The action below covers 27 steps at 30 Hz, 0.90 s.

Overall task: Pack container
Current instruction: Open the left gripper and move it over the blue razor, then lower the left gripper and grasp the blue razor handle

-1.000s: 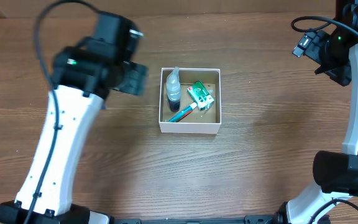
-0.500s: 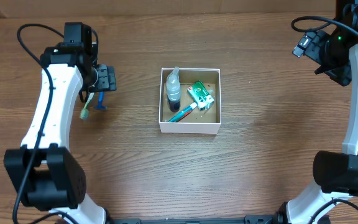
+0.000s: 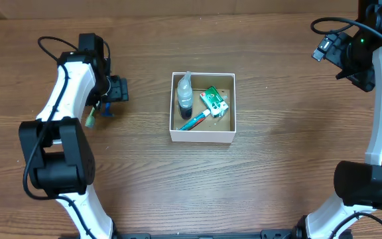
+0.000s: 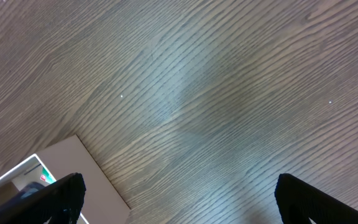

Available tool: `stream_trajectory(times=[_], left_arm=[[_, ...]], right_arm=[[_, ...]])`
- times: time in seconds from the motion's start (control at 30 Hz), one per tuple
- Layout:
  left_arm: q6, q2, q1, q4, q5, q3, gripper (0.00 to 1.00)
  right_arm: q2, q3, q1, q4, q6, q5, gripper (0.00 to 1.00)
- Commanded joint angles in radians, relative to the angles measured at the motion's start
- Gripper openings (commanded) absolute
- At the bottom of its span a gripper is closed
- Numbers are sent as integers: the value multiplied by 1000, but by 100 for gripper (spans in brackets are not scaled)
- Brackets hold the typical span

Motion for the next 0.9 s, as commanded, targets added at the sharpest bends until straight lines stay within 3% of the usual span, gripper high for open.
stream_trajectory(times=[0.0,0.37,0.53,0.63,0.8,0.87], left_arm=[[19,32,5,27,11,-3,82],[31,114,5,64,8,-3,82],[38,144,5,70,8,-3,77],[39,147,5,74,8,-3,67],[40,147,5,76,8,-4,29],[37,147,4,74,9,-3,27]], right_arm=[[0,3,-2,5,1,3,100],[0,3,-2,5,1,3,100],[0,3,-2,4,1,3,100],[0,3,-2,5,1,3,100],[0,3,-2,4,1,3,100],[0,3,-2,5,1,3,100]])
